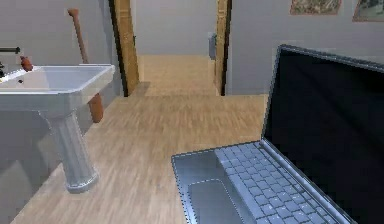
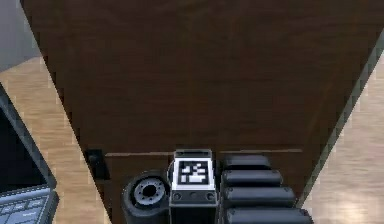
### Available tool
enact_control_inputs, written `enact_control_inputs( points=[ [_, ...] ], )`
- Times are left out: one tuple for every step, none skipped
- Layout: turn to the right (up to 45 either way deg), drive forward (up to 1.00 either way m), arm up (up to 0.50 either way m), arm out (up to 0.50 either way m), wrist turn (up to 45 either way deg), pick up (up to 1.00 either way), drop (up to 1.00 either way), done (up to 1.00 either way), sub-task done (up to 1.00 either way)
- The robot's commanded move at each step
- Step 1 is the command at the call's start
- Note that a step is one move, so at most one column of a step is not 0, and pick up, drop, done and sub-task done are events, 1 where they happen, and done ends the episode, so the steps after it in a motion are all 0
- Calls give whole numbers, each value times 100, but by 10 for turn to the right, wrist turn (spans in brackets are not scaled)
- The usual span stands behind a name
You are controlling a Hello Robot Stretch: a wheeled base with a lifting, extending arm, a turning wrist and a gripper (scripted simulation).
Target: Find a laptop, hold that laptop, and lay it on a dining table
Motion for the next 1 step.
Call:
enact_control_inputs(
  points=[
    [-60, 0, 0, 0, 0, 0, 0, 0, 0]
  ],
)
